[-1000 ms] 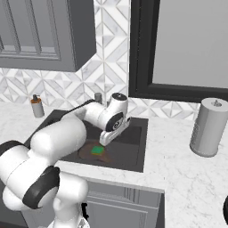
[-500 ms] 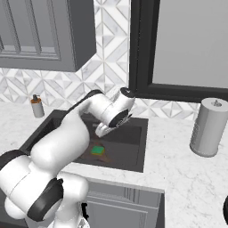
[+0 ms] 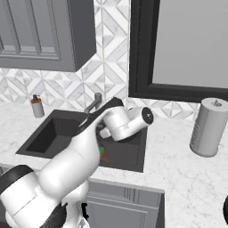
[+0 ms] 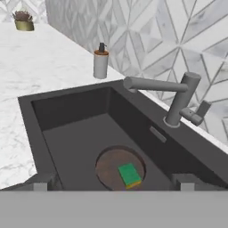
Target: Pick the pan and sponge and place them into the sink. Then turn on the water.
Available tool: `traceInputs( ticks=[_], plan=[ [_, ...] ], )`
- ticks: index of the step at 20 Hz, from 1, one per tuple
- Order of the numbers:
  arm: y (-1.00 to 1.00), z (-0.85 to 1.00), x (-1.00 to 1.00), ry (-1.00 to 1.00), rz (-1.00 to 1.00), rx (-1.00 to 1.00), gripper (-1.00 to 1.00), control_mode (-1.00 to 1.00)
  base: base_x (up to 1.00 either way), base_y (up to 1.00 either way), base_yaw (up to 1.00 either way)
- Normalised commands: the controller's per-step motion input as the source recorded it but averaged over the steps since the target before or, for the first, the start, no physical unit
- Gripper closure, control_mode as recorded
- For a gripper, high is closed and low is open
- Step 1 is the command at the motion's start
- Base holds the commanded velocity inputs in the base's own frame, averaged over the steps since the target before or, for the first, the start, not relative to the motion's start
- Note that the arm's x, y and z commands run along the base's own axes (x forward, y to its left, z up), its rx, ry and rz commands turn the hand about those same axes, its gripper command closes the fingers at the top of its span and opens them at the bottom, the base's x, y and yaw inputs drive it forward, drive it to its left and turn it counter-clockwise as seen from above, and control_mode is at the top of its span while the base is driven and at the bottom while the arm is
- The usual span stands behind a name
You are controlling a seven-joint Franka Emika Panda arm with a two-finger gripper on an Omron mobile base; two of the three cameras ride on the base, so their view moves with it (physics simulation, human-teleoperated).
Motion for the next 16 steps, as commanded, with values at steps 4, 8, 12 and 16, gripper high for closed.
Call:
traceInputs(
  ticks=[4, 8, 12, 16],
  plan=[
    [0.21, 0.00, 0.00, -0.16, 0.00, 0.23, -1.00, -1.00, 0.00, 0.00, 0.00],
    [-0.05, 0.06, 0.19, -0.05, 0.02, 0.32, -1.00, -1.00, 0.00, 0.00, 0.00],
    [-0.13, 0.07, 0.19, -0.01, 0.05, 0.28, -1.00, -1.00, 0.00, 0.00, 0.00],
    [0.02, 0.07, 0.17, -0.02, 0.01, 0.14, -1.00, -1.00, 0.00, 0.00, 0.00]
  ],
)
